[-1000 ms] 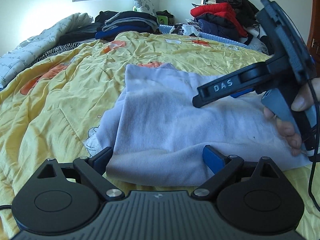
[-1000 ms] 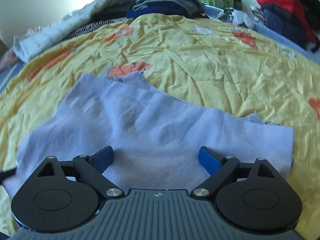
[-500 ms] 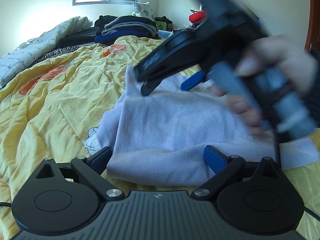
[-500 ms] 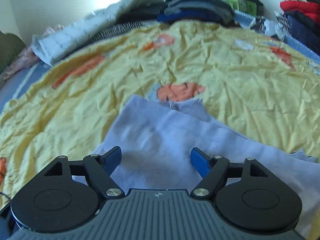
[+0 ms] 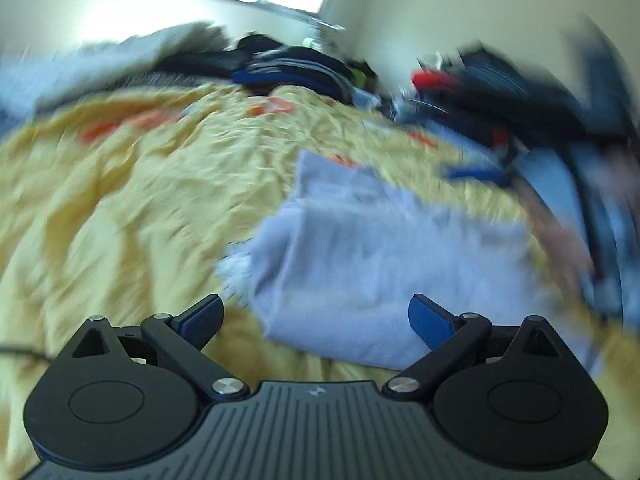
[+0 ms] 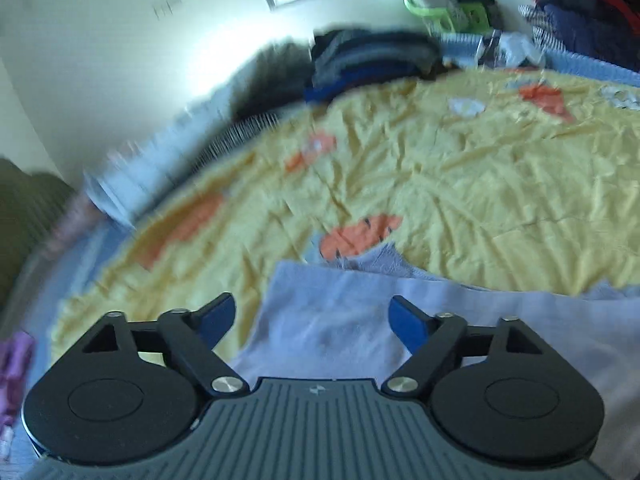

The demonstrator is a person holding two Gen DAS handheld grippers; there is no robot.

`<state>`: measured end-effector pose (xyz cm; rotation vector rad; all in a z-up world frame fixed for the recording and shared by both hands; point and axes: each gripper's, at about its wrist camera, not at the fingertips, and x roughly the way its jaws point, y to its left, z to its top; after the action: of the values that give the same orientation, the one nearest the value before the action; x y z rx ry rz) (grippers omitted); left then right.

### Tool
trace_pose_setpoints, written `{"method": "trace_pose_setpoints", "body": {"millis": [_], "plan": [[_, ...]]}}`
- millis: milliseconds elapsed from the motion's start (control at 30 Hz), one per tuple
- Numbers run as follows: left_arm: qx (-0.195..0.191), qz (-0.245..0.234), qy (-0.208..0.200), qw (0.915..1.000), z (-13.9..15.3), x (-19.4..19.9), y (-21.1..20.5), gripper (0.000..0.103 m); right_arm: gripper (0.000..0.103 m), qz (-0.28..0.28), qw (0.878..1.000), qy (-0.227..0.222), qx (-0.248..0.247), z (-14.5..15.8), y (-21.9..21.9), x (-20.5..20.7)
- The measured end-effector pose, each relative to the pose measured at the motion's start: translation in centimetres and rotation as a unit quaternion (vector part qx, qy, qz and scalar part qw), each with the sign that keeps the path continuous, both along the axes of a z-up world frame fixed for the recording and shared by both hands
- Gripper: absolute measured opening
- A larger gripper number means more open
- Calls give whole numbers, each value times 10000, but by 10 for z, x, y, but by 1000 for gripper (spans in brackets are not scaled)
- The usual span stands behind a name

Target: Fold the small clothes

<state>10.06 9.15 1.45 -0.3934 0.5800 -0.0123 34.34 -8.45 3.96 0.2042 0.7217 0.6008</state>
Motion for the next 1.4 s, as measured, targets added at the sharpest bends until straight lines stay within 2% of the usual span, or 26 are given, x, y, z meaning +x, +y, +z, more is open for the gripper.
{"method": "trace_pose_setpoints", "body": {"millis": [33, 67, 133, 167, 200, 267, 367, 400, 467, 533, 567, 600, 633, 667, 700, 800, 867, 933, 1000, 1067, 1133, 1200, 1300, 1400], "plan": [[-524, 49, 49, 9986, 1, -5, 12, 100, 94, -95, 9997, -232, 16, 5, -18, -16], [-1125, 123, 132, 9935, 0, -8, 25, 100, 96, -258, 9983, -498, -125, 8, -36, -33], [-2196, 245, 253, 9750, -6, -12, 43, 100, 97, -697, 9908, -961, -655, 4, -72, -61], [-2501, 325, 321, 9671, -9, -12, 47, 100, 98, -985, 9851, -1065, -919, -3, -89, -71], [-2673, 404, 359, 9621, -11, -11, 48, 100, 98, -1274, 9797, -1059, -1128, -11, -107, -78], [-2863, 544, 443, 9556, -12, -5, 47, 100, 97, -1806, 9724, -758, -1272, -31, -143, -87], [-3182, 644, 612, 9438, -18, 8, 42, 100, 95, -2236, 9699, -158, -950, -59, -183, -96], [-3146, 751, 614, 9442, -16, 10, 39, 100, 96, -2339, 9687, -56, -825, -67, -191, -100], [-3090, 918, 651, 9444, -13, 17, 35, 99, 98, -2422, 9679, -326, -581, -76, -197, -110], [-3075, 1163, 642, 9422, -14, 20, 33, 99, 101, -2451, 9669, -397, -585, -79, -193, -112], [-3024, 1260, 627, 9427, -13, 21, 30, 95, 102, -2429, 9672, -397, -634, -80, -191, -112], [-2890, 1357, 638, 9455, -12, 22, 27, 86, 102, -2411, 9674, -397, -667, -81, -189, -111], [-2681, 1424, 736, 9500, -10, 23, 24, 58, 102, -2377, 9683, -393, -660, -80, -188, -111], [-2456, 1464, 891, 9541, -10, 25, 20, 38, 102, -2340, 9695, -392, -612, -79, -189, -111], [-2262, 1486, 920, 9583, -9, 27, 16, 34, 102, -2322, 9705, -389, -525, -79, -191, -112], [-1897, 1516, 933, 9656, -7, 28, 8, 29, 101, -2340, 9716, -353, -28, -77, -205, -114], [-1689, 1655, 988, 9666, -6, 27, 4, 13, 101, -2381, 9700, -300, 397, -77, -217, -116], [-1568, 1786, 980, 9664, -2, 28, -1, 10, 101, -2415, 9665, -234, 841, -79, -229, -117], [-1195, 1799, 809, 9730, 11, 29, -16, 9, 101, -2463, 9611, -159, 1242, -82, -240, -118], [-750, 1517, 476, 9844, 29, 31, -39, 9, 101, -2473, 9570, -100, 1513, -84, -247, -118], [-258, 952, 113, 9951, 47, 35, -72, 9, 103, -2455, 9552, -75, 1650, -85, -250, -118], [177, 273, -129, 9994, 56, 36, -110, 9, 103, -2431, 9547, -68, 1715, -86, -252, -117], [433, -793, -252, 9956, 52, 34, -161, 9, 103, -2412, 9529, -68, 1837, -87, -255, -118], [532, -1595, 237, 9855, 27, 41, -195, 9, 103, -2398, 9509, -75, 1956, -87, -258, -119]]}}
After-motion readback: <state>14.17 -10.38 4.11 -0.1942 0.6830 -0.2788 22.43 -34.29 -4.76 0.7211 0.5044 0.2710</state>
